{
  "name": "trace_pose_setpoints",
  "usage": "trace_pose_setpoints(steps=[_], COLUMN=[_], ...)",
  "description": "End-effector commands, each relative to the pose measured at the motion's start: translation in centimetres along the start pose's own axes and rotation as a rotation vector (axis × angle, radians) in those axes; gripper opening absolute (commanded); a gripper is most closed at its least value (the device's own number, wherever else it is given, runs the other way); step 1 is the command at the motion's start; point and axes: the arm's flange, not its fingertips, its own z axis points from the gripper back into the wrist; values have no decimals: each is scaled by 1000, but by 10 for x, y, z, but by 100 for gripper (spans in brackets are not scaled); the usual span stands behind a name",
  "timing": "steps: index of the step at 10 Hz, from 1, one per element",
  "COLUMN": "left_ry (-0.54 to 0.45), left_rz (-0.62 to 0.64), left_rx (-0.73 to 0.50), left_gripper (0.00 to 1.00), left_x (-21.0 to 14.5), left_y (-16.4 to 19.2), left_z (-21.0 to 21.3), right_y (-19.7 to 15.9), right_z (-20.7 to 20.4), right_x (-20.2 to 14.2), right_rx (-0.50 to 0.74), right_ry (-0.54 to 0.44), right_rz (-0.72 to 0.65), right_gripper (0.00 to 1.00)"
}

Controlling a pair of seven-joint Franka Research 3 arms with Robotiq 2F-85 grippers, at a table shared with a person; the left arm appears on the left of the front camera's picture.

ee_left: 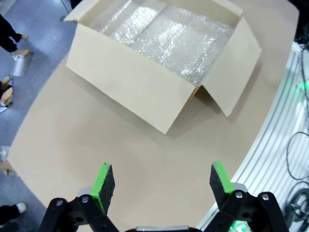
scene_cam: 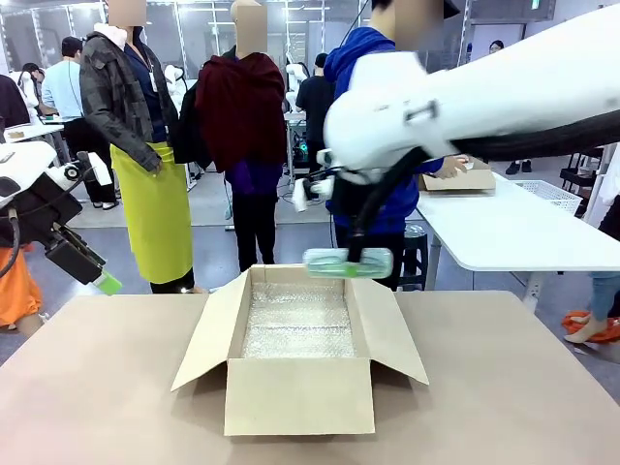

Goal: Pack the glasses set securely to prepare it for shipping.
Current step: Place the Glasses case inside the Package Box.

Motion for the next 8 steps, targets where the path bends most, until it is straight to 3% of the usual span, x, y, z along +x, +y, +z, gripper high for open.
trace_pose_setpoints(steps=[1, 3, 8], left_ry=[-19, -19, -19], left_rz=[8, 8, 8], left_rx=[-9, -9, -9], left_gripper=[100, 100, 100], left_x=[1, 1, 1], left_y=[0, 0, 0], left_z=[2, 2, 2], right_y=[-24, -9, -9], right_z=[-22, -20, -20], right_x=[29, 26, 26], right_rx=[-36, -7, -7], right_ry=[-5, -18, -18], right_rz=[-20, 15, 15], right_gripper=[31, 31, 31])
